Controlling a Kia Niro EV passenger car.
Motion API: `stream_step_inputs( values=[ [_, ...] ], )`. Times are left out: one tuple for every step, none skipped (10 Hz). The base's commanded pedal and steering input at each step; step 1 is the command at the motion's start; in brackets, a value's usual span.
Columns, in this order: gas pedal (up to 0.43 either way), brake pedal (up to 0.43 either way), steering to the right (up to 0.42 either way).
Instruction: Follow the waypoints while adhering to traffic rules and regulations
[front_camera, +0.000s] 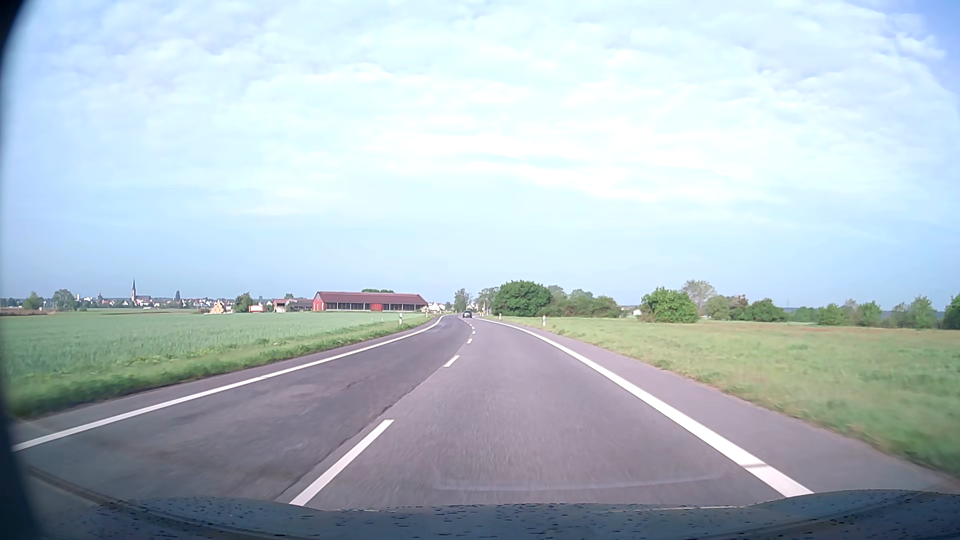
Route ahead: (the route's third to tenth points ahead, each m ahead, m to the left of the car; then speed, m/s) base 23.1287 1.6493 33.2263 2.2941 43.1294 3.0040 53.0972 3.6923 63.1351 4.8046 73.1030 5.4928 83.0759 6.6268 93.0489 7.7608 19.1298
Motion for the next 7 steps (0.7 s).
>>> stream_step_inputs(
  values=[
    [0.157,0.000,-0.011],
    [0.157,0.000,-0.011],
    [0.157,0.000,-0.011],
    [0.157,0.000,-0.011],
    [0.157,0.000,-0.011],
    [0.157,0.000,-0.011],
    [0.157,0.000,-0.011]
  ],
)
